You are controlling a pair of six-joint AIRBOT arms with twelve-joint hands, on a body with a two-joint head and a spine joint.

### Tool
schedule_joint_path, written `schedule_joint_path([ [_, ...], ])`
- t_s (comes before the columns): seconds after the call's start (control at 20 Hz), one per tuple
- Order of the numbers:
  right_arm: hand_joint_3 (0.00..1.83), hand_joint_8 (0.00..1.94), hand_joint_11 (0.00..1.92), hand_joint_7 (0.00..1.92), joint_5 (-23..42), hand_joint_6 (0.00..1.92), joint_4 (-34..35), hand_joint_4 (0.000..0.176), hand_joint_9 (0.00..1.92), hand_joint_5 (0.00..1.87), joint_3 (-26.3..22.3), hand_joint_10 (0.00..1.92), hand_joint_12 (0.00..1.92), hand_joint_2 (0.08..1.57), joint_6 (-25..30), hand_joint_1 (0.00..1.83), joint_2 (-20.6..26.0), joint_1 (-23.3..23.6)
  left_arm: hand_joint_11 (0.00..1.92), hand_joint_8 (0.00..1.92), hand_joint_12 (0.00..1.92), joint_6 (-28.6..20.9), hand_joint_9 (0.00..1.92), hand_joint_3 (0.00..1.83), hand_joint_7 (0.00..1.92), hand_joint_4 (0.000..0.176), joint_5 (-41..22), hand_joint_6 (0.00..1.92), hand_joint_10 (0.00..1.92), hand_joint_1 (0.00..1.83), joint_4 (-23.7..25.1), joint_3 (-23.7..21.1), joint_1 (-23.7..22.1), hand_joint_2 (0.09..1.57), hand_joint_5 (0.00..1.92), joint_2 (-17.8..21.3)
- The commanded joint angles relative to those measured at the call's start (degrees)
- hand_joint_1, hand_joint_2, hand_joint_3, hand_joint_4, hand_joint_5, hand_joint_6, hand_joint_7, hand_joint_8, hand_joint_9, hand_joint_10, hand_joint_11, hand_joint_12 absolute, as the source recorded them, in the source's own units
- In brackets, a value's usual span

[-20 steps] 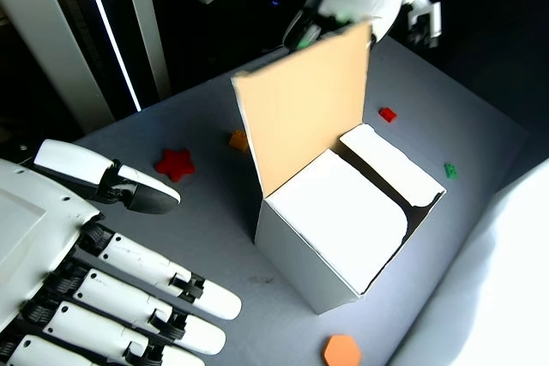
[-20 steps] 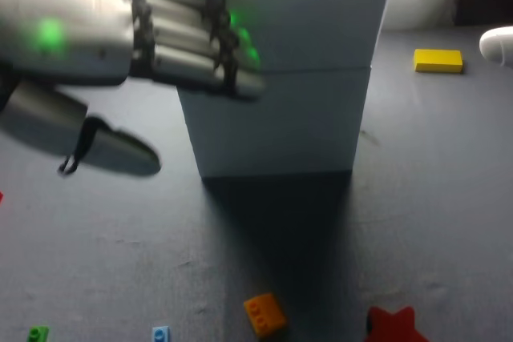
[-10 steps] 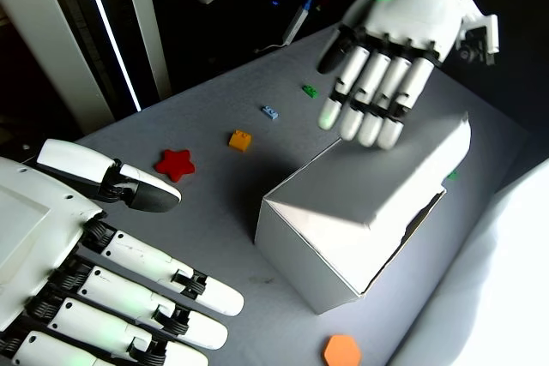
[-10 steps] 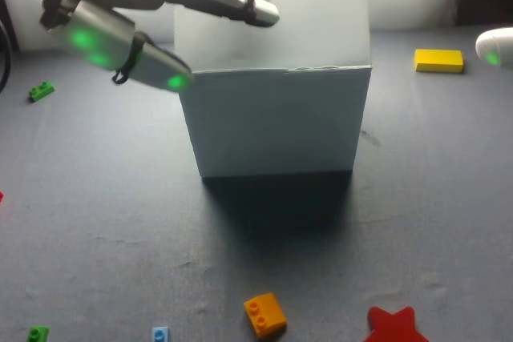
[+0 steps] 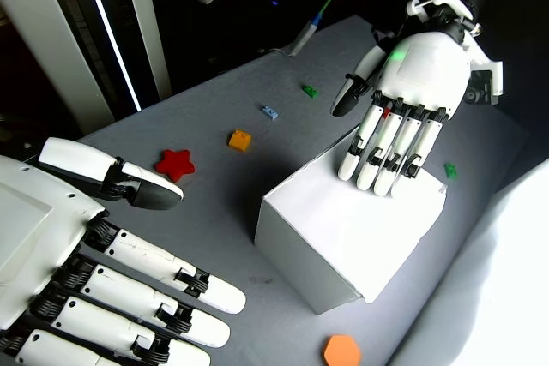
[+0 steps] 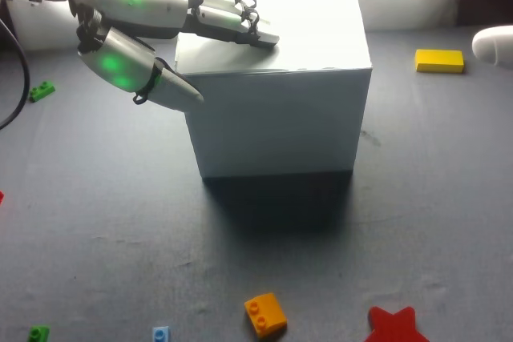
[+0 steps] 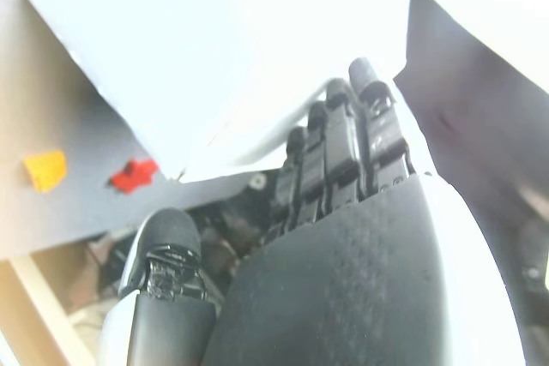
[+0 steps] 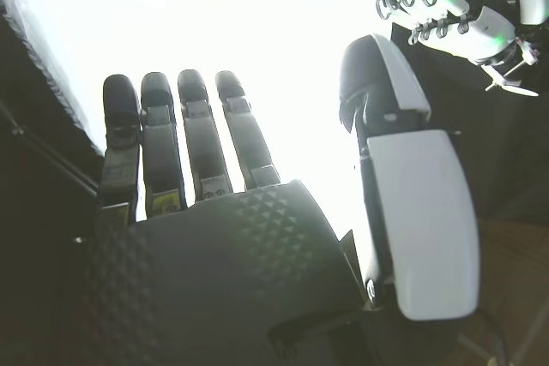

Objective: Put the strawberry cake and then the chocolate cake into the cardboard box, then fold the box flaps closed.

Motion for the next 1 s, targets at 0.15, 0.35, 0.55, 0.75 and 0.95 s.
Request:
schedule_joint_path([
  [0.15, 0.0, 0.01, 0.0, 0.18, 5.5, 0.01, -0.2, 0.0, 0.2, 0.12, 0.1, 0.01, 0.64, 1.24, 0.0, 0.16, 0.8, 0.8, 0.0, 0.0, 0.51, -0.9, 0.12, 0.0, 0.14, 0.029, -0.3, 0.0, 0.0, 0.0, -1.3, -0.4, -0.7, 1.32, 0.09, 0.8],
  [0.35, 0.0, 0.0, 0.0, 0.15, 5.3, 0.0, -0.4, 0.0, 0.19, 0.1, 0.0, 0.0, 0.7, 1.24, 0.0, 0.18, 0.8, 0.8, 0.0, 0.0, 0.59, -2.0, 0.14, 0.0, 0.15, 0.034, -0.3, 0.01, 0.01, 0.0, -0.4, -2.5, -3.6, 1.32, 0.11, 2.7],
  [0.55, 0.0, 0.0, 0.0, 0.14, 5.2, 0.0, -0.5, 0.0, 0.18, 0.09, 0.0, 0.01, 0.59, 1.24, -0.1, 0.16, 0.8, 0.6, 0.0, 0.0, 0.59, -4.2, 0.15, 0.0, 0.15, 0.033, -0.8, 0.0, 0.0, 0.0, 1.8, -7.5, -7.3, 1.32, 0.11, 7.4],
  [0.75, 0.0, 0.0, 0.0, 0.16, 5.1, 0.01, -0.5, 0.0, 0.19, 0.1, -0.1, 0.01, 0.65, 1.24, -0.4, 0.16, 0.9, 0.4, 0.0, 0.0, 0.58, -7.2, 0.14, 0.0, 0.14, 0.033, -3.2, 0.01, 0.0, 0.0, 6.0, -12.3, -12.4, 1.31, 0.11, 13.4],
  [0.95, 0.0, 0.01, 0.0, 0.17, 5.1, 0.01, -0.5, 0.0, 0.2, 0.13, -0.1, 0.01, 0.64, 1.22, -0.6, 0.1, 1.0, 0.0, 0.0, 0.01, 0.66, -9.4, 0.16, 0.0, 0.17, 0.033, -4.5, 0.0, 0.01, 0.0, 8.7, -16.5, -13.9, 1.32, 0.12, 19.0],
])
